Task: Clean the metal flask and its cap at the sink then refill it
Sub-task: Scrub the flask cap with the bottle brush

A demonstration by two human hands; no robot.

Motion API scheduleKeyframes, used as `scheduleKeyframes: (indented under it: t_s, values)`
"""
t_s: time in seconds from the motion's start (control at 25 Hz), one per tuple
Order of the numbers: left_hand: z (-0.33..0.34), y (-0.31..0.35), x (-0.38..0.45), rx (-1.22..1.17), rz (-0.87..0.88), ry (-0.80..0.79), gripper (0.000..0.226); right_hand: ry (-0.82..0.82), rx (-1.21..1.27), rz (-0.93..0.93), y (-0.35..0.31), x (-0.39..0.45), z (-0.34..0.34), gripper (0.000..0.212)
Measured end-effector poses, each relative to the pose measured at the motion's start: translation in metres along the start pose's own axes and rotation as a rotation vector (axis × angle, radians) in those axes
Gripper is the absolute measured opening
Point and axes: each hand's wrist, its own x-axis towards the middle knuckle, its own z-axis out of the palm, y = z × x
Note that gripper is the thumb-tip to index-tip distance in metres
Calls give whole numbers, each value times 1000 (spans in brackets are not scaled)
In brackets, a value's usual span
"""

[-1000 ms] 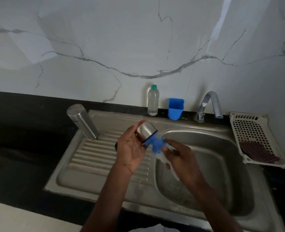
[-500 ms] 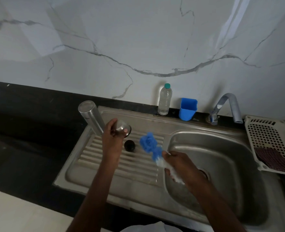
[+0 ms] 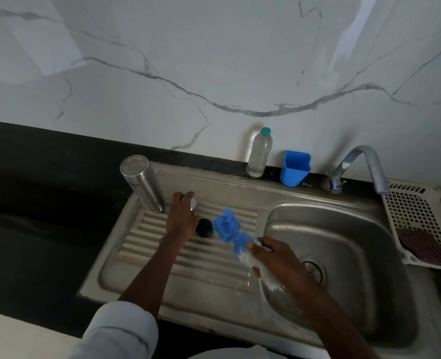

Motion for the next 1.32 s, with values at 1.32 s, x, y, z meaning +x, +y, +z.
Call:
scheduleKeyframes:
  t_s: [1.32]
  values:
    - [17, 119, -110, -1626, -376, -332, 76, 291, -368, -375, 15, -38, -78, 36]
